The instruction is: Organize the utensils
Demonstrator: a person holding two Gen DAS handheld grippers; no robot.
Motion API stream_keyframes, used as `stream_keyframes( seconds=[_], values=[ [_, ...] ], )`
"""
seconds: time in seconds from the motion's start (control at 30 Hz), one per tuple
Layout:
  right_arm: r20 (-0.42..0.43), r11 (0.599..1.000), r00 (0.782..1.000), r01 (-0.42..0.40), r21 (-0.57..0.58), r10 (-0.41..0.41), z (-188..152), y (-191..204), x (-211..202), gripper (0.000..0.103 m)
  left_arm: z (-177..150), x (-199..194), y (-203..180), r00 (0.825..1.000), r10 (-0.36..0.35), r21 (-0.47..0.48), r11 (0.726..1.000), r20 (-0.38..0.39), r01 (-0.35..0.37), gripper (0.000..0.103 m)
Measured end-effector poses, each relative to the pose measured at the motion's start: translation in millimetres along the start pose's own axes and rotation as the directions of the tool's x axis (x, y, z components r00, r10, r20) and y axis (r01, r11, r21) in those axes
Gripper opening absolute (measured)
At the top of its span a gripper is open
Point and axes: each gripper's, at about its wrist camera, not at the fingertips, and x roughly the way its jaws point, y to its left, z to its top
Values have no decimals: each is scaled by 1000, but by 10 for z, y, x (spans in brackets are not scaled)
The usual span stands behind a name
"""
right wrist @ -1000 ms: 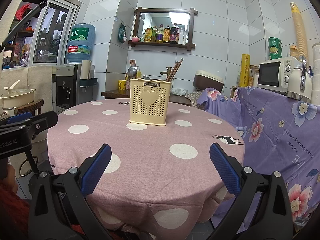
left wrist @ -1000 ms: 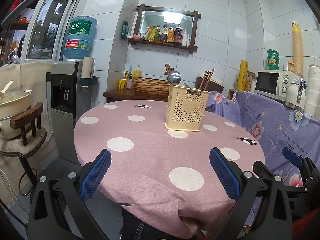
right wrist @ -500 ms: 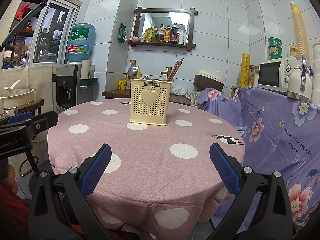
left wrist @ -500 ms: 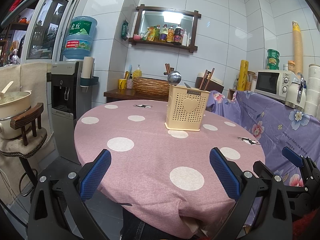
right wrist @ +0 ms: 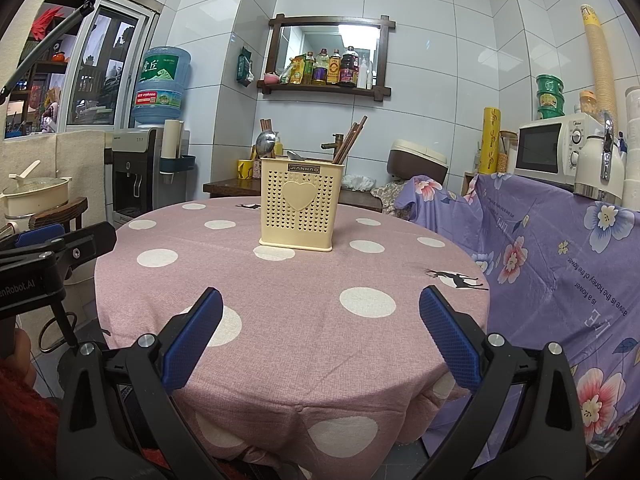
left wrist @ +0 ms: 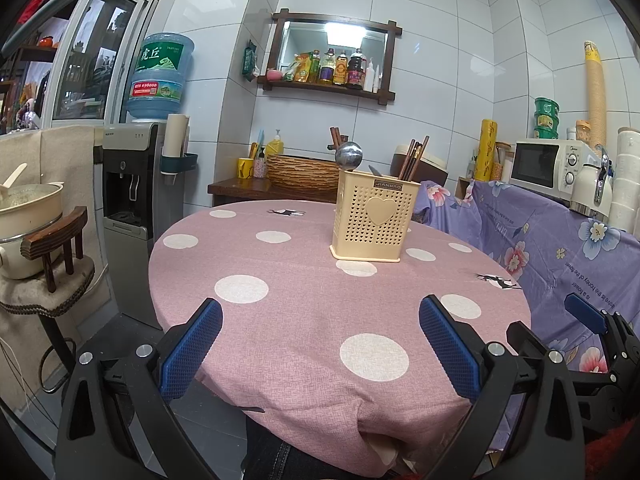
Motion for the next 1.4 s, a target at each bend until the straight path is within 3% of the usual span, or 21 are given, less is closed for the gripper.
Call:
stream_keyframes(
  seconds=[1.4],
  values=[
    [-2,1000,1000,0,0,0,9,1,4,97,0,-4,28,1000,-1,1,1000,-3,1,98]
  ],
)
